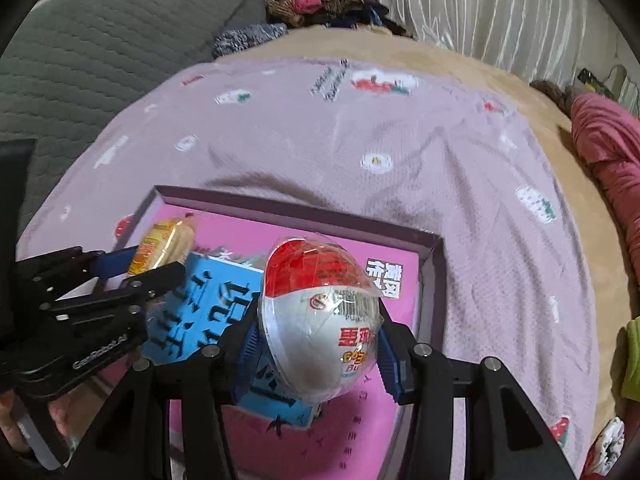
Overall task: Organize objects
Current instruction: 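Carry the yellow cake packet and red-capped egg over the pink tray, then open the left tool releasing the cake while the right tool releases the egg into the tray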
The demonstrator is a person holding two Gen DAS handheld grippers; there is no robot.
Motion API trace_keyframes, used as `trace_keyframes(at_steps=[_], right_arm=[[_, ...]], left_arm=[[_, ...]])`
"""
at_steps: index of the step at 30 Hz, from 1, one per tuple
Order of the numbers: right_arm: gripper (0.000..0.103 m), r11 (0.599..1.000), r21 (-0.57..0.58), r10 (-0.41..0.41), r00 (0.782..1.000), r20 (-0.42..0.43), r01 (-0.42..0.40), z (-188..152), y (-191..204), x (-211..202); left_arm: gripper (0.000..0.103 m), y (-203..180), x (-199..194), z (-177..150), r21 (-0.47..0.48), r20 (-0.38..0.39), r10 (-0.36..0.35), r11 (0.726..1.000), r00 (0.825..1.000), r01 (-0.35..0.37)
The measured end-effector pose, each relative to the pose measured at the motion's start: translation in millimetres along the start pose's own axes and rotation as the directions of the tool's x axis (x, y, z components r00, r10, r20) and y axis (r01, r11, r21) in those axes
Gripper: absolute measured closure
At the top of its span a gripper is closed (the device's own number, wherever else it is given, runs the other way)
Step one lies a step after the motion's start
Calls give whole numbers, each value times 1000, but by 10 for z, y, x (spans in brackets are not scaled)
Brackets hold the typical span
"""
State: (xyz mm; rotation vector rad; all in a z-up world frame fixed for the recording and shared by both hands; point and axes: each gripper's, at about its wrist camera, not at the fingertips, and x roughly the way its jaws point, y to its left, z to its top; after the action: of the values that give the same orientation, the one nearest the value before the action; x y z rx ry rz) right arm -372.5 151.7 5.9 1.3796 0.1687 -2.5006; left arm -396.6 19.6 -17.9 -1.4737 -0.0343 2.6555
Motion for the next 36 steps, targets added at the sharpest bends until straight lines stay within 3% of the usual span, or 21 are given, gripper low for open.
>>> trace_keyframes(at_steps=[6,16,19,22,25,28,36], right_arm=[[52,997,-17,-74,997,-38,74,83,-41,277],[52,996,52,-60,992,-107,66,72,-204,602],[52,997,59,-52,993,-102,58,77,-212,601],[52,996,61,-51,994,-99,57,92,-204,587],[43,996,71,-40,995,-97,47,98,-199,567],[33,996,72,-52,994,-92,59,101,-205,524],[22,994,99,-28,997,-68,34,124,-227,272]], left_arm=[[64,-15,156,82,13,-10,33,999,999,-33],[62,30,398,98,16,-37,74,997,997,-74],[58,21,418,91,28,-41,89,996,995,-88],[44,43,423,79,28,-45,96,995,994,-94],[40,66,390,90,29,-41,103,994,994,-102],[28,106,307,114,18,-24,121,993,992,-121],[24,186,41,61,6,-6,150,989,989,-150]])
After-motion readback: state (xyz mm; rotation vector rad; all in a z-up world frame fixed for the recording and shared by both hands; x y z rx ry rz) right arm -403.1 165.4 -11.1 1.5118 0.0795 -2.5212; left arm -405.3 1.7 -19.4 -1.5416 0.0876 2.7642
